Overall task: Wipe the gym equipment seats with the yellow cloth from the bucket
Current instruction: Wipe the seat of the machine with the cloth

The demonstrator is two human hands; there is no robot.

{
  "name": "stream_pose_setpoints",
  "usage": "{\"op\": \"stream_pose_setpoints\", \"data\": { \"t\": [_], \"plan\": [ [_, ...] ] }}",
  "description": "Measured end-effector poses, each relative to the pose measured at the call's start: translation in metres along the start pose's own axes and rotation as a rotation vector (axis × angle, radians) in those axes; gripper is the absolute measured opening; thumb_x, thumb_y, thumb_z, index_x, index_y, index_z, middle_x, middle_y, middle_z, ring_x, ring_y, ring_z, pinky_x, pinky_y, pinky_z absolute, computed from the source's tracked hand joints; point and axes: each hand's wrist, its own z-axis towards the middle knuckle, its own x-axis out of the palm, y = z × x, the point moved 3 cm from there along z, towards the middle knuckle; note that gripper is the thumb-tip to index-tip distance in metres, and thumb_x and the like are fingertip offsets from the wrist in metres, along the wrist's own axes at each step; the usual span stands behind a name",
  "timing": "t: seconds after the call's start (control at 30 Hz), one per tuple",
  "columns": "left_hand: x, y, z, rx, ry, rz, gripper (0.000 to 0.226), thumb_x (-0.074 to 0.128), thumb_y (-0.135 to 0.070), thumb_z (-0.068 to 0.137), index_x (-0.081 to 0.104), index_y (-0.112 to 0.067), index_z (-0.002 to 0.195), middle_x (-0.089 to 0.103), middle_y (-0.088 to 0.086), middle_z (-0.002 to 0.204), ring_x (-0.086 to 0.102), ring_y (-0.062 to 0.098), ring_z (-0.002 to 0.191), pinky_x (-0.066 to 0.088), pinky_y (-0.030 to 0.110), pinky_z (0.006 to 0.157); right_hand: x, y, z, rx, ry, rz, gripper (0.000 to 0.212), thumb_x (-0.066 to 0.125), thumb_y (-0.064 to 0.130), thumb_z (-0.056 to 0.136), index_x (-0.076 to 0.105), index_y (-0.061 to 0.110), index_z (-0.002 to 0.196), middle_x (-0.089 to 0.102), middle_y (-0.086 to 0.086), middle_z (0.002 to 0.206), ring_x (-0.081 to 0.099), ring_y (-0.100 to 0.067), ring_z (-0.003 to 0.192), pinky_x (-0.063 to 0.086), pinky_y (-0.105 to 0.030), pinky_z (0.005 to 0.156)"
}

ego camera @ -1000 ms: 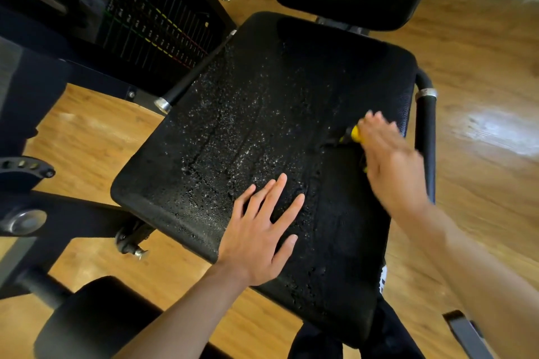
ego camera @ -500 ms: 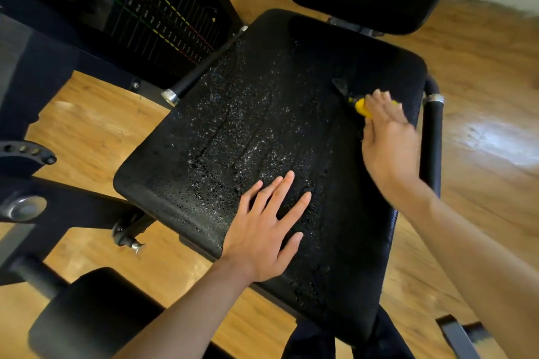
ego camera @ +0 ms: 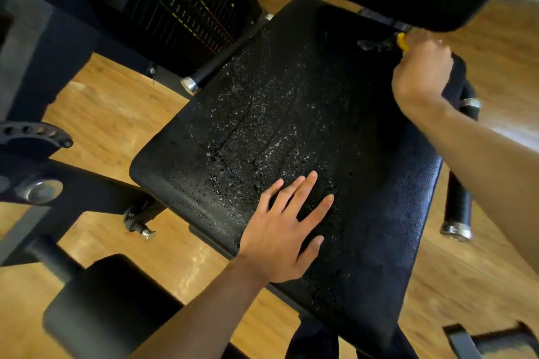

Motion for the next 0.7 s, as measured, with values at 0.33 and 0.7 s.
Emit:
{"op": "stream_pose_setpoints", "data": {
  "t": [0.33, 0.7],
  "plan": [
    [-0.001, -0.001, -0.001, -0.012, -0.008, 0.008, 0.065, 0.04, -0.051, 0.1, 0.028, -0.028, 0.16, 0.007, 0.014, 0.171, 0.022, 0.031, 0.154, 0.013, 0.051, 0.123, -0.025, -0.007, -0.196, -0.447, 0.159, 0.173, 0.046, 0.058, -0.003, 0.096, 0.054, 0.006, 0.141, 0.051, -0.009, 0.149, 0.043, -0.02, 0.143, 0.036, -0.043, 0.118],
    [-0.001, -0.001, 0.0, 0.004, -0.022, 0.033, 0.066, 0.042, -0.052, 0.099, 0.029, -0.028, 0.16, 0.009, 0.015, 0.171, 0.021, 0.031, 0.154, 0.014, 0.05, 0.123, 0.014, -0.014, 0.016, -0.354, 0.083, -0.056, 0.052, 0.047, 0.001, 0.095, 0.047, 0.01, 0.147, 0.045, -0.015, 0.153, 0.043, -0.035, 0.14, 0.036, -0.047, 0.115]
  ]
}}
